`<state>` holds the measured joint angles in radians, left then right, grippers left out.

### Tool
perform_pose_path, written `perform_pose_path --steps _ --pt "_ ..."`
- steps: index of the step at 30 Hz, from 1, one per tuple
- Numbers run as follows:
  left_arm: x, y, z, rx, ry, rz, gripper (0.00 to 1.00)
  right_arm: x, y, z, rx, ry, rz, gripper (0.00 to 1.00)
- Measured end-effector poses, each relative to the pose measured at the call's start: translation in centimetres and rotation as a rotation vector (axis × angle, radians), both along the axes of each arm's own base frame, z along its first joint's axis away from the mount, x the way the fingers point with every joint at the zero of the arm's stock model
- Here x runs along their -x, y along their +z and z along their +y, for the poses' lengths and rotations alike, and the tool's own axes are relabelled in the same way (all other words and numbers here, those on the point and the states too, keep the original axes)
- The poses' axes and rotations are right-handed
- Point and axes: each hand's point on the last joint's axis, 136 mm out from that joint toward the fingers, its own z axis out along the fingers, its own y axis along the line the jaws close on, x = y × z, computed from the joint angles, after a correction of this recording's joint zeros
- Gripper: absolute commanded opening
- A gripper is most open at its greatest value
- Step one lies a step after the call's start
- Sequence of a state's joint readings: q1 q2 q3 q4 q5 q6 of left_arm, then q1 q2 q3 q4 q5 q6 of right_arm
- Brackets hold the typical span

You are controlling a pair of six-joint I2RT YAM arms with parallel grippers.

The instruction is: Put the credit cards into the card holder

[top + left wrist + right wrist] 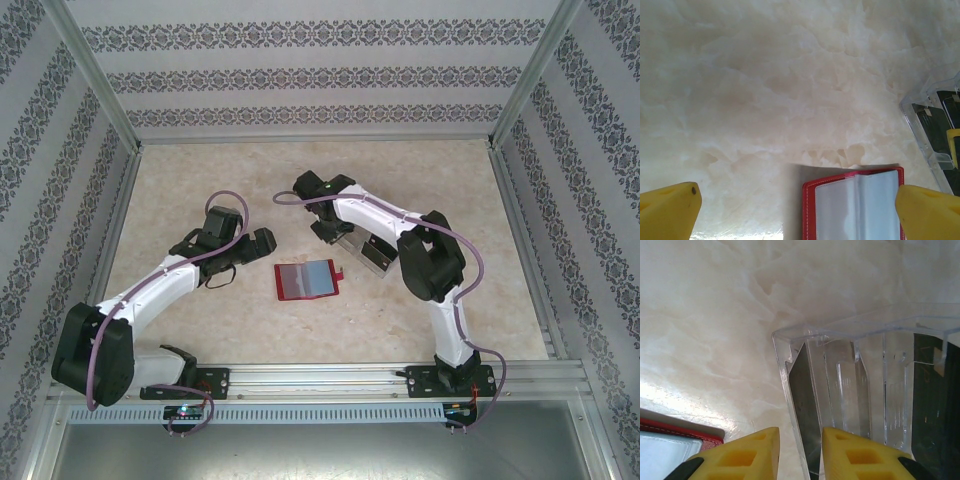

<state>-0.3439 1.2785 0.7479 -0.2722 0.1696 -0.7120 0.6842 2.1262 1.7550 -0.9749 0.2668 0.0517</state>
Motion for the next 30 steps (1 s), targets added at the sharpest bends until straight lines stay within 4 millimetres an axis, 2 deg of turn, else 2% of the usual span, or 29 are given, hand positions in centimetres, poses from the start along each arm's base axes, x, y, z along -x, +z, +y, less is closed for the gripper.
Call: perform_pose_path --steps 5,14,30 --pt "-0.1 0.0 -0.1 0.008 -0.001 -0.001 1.00 0.0 -0.2 -0.2 0.011 0.002 0.003 0.23" --pt "-0.3 0.1 -0.3 0.021 0.000 -0.009 1.00 -0.2 -0.8 -0.8 0.021 -0.009 0.015 0.20" --pt "-0.5 -0.1 -0.2 0.027 0.013 -0.002 1.00 -0.2 -1.3 -1.0 0.043 0.009 0.021 0.03"
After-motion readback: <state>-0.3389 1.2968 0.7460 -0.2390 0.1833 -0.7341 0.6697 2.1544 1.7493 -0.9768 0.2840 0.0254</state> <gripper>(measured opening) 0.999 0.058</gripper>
